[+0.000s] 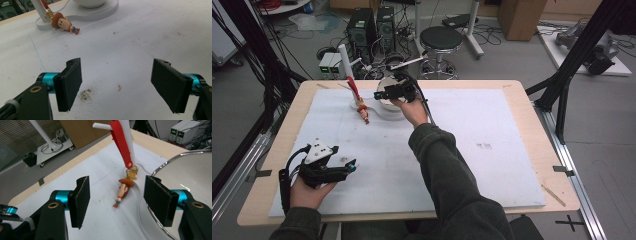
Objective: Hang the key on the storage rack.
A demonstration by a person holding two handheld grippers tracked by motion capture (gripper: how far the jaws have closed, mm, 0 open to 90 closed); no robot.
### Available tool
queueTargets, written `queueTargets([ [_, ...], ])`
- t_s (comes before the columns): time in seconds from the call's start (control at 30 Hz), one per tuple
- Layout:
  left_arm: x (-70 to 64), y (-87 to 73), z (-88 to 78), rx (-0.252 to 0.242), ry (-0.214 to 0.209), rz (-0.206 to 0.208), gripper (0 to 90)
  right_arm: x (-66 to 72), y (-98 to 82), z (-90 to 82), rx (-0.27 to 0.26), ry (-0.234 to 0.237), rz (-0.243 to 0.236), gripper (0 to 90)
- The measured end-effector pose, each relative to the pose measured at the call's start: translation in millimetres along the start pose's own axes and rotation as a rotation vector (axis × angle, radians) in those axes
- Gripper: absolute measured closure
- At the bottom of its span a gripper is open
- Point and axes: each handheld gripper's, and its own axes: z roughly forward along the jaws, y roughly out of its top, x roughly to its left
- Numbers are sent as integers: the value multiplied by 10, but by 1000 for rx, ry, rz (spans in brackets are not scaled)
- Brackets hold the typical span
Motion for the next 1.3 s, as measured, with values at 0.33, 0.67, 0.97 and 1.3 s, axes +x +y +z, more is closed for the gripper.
queueTargets([
  [0.33, -9, 2, 13, 3, -5, 2, 252, 58, -11, -90, 20, 6, -35, 313],
  [0.67, -36, 9, 24, 7, -7, 10, 252, 91, -139, -263, 12, -21, -47, 255],
  [0.97, -46, 6, 39, 12, -12, 12, 252, -3, -376, -439, -1, -37, -34, 218],
  [1.3, -56, 1, 29, 15, -13, 10, 252, -6, -588, -633, -16, -41, -40, 211],
])
